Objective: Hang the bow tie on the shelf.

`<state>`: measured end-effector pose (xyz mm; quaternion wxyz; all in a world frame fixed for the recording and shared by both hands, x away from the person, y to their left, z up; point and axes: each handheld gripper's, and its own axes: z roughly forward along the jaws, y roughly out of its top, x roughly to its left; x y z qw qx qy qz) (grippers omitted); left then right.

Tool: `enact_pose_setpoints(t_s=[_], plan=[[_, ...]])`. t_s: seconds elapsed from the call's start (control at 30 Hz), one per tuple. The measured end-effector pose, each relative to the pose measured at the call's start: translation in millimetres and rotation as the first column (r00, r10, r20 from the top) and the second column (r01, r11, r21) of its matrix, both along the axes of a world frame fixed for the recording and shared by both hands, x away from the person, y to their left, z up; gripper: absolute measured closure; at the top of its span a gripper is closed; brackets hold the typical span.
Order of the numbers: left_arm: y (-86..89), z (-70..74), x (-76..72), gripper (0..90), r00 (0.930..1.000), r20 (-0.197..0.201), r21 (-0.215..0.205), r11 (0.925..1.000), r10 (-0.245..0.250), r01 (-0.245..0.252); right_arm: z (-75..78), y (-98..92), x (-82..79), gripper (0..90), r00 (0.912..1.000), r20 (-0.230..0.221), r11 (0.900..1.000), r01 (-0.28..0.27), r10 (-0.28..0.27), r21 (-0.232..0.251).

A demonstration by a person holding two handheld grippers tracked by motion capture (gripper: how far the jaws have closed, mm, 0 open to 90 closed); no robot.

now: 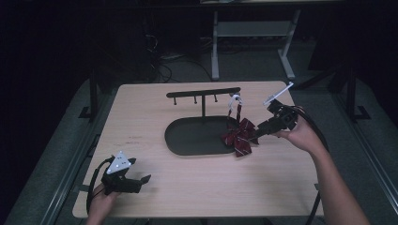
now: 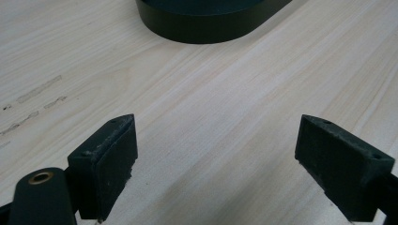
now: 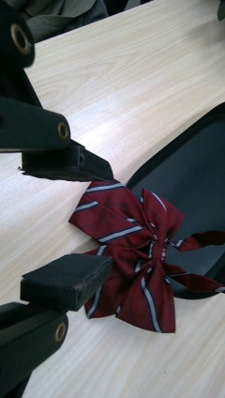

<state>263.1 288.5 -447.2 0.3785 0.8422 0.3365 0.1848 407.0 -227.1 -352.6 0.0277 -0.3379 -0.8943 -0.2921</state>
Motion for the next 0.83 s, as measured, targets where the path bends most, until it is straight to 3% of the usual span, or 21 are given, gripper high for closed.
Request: enact_pose_setpoints(t_s=[0.5, 0.83], plan=[[-1.0, -0.7, 0.1, 13.1, 1.0000, -0.007, -0.007, 1.0000, -0.001, 0.001, -18.9, -8.2, -20.6, 50.6, 0.9999, -0.011, 1.000, 0.000, 0.000, 0.006], [-1.5, -1.1, 0.6, 13.1, 0.9999, -0.011, -0.007, 1.0000, -0.005, 0.005, -32.9, -16.2, -40.9, 48.1, 0.9998, -0.015, 0.999, 0.015, -0.015, 0.037]])
